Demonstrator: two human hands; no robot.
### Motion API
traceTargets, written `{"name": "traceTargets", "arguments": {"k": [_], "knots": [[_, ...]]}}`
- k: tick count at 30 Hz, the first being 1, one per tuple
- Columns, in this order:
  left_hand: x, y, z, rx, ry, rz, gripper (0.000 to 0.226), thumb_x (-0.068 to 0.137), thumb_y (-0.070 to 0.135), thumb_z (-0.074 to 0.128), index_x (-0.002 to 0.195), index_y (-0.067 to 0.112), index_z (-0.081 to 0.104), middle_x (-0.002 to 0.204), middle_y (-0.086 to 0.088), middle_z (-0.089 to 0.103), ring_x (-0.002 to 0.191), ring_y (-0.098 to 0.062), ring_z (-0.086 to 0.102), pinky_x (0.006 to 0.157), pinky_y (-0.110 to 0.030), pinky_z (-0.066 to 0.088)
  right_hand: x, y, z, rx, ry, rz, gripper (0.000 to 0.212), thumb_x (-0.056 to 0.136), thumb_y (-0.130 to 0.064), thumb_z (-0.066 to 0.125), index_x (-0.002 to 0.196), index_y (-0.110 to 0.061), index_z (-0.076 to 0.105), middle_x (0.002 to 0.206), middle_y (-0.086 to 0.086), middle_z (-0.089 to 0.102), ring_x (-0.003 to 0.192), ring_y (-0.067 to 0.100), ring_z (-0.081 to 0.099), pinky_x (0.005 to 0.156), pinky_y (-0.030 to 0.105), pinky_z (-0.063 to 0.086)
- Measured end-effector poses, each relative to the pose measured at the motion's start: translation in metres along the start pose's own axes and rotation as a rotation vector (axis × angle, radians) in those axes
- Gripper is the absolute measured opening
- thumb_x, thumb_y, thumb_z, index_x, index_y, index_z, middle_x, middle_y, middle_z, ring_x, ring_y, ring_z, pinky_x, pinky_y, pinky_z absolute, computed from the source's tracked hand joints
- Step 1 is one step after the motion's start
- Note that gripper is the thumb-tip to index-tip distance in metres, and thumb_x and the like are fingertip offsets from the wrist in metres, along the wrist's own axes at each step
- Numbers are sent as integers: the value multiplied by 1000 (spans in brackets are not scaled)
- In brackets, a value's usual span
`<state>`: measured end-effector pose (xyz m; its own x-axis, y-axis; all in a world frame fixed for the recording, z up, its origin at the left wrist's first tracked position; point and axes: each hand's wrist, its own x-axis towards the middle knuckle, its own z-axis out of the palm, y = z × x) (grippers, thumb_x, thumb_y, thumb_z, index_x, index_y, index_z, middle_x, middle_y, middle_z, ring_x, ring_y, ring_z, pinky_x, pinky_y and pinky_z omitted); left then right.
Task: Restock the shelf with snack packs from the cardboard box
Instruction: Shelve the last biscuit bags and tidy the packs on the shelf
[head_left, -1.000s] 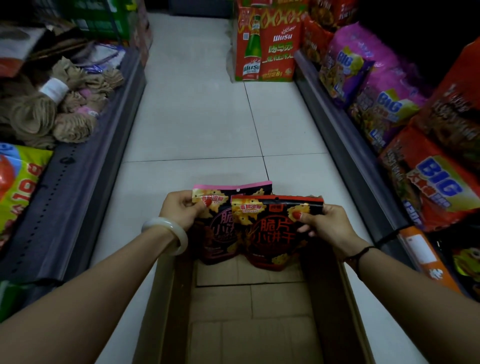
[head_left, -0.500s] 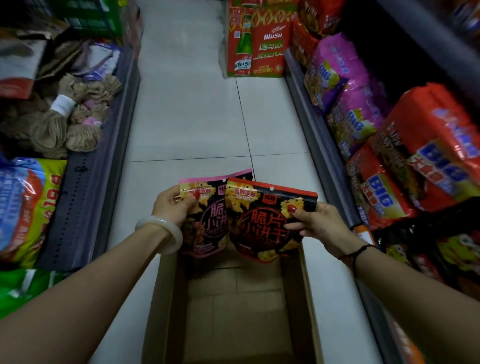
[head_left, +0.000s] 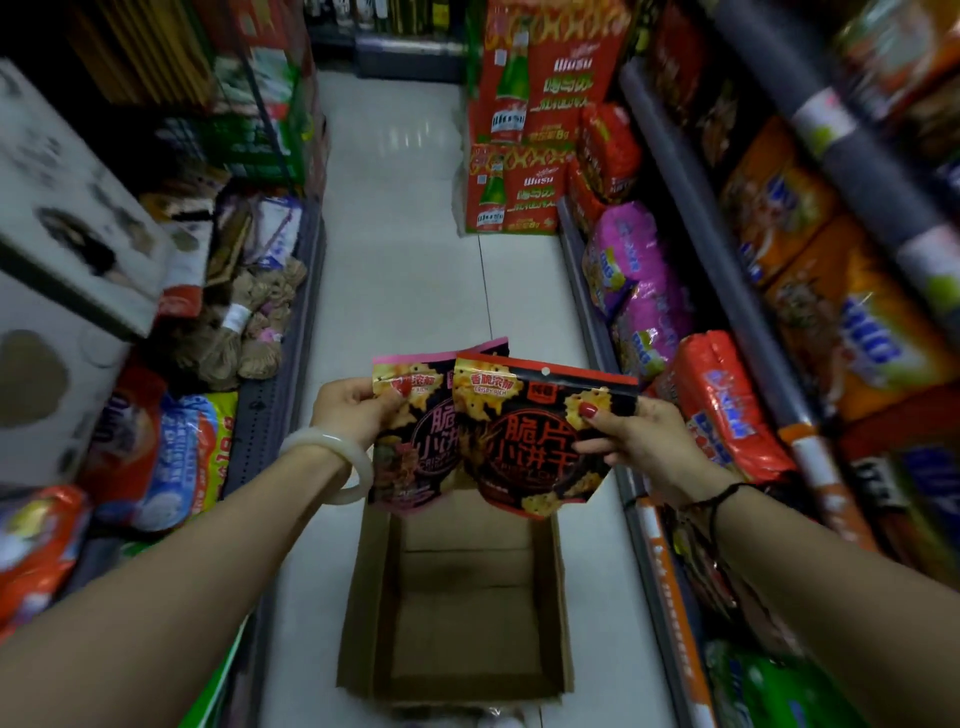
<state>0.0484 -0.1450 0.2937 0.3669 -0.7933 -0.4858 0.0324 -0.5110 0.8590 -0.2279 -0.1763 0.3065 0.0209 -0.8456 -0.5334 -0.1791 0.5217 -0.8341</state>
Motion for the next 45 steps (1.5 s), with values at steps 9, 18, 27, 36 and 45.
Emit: {"name": "traceTargets", "arguments": {"k": [9,18,27,36,45], "knots": [[-69,157,-24,-31,-31,69,21,87,7,62,67,11,66,50,4,67,64,-24,62,72,-37,52,-87,-156,-26,3,35,-100,6,90,-5,61,95,-4,63,68,2,73,52,13,70,35,15,40],[-126,283,-23,-30,-32,200,23,86,4,62,64,11,65,54,-3,66,61,-23,61,67,-32,51,-154,-269,-60,27,90,-242,7,90,-1,57,89,-5,62,75,7,70,48,11,68,36,15,40],[-179,382,-19,-3,-10,353,23,87,2,61,66,10,67,58,-2,65,61,-22,63,66,-33,54,-209,-353,-96,30,137,-352,5,92,-1,56,91,-4,60,78,7,69,48,9,68,35,14,41],[-231,466,-8,56,13,563,15,87,11,61,76,12,70,78,-13,71,75,-29,67,78,-41,53,-266,-426,-135,50,207,-483,11,90,-6,61,98,0,62,79,7,69,48,8,68,36,15,41],[-281,532,4,48,-92,727,12,90,10,59,87,6,70,85,-14,71,77,-26,67,80,-42,53,-326,-472,-172,78,334,-581,5,91,-6,59,86,-7,61,79,5,68,49,8,68,36,15,41]]}}
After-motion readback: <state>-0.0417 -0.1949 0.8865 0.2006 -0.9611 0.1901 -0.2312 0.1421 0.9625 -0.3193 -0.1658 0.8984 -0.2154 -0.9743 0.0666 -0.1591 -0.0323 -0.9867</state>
